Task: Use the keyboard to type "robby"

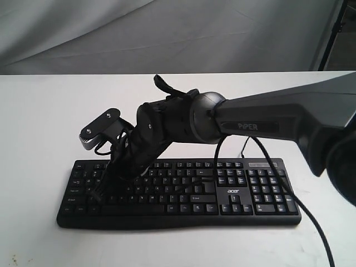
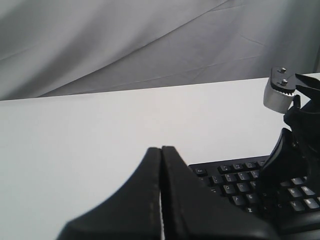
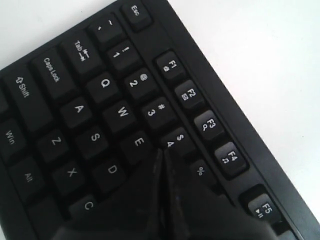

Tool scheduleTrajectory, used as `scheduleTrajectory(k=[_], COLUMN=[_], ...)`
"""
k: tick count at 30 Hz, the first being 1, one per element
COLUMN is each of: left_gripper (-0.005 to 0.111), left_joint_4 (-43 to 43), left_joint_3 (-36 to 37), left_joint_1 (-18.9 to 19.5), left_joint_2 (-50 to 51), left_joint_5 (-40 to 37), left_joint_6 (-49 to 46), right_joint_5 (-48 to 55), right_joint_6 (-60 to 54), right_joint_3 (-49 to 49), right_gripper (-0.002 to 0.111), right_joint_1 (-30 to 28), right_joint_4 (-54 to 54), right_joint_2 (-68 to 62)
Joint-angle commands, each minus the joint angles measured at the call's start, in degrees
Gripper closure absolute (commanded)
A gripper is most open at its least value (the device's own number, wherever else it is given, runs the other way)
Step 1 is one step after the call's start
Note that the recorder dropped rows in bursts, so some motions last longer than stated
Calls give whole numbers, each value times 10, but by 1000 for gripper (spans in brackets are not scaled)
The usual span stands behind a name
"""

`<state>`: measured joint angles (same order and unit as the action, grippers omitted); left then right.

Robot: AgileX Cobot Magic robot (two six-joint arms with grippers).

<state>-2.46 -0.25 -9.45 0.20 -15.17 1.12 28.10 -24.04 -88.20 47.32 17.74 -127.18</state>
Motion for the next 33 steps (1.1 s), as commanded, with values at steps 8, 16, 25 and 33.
scheduleTrajectory(k=[8, 16, 25, 33], left_gripper=[107, 107, 107, 107], left_joint_4=[-3, -3, -3, -3], left_joint_3=[2, 2, 2, 2], left_joint_1=[-4, -4, -4, -4], left_joint_2=[-2, -2, -2, -2], left_joint_5=[4, 4, 4, 4], left_joint_6=[2, 2, 2, 2], right_joint_5=[-3, 35, 13, -23], right_joint_6=[7, 36, 54, 50], right_joint_3=[-3, 30, 153, 171], right_gripper=[108, 108, 108, 108], right_joint_1=[-1, -29, -68, -68], right_joint_4=[-18, -32, -32, -18], right_joint_2=[14, 94, 164, 136])
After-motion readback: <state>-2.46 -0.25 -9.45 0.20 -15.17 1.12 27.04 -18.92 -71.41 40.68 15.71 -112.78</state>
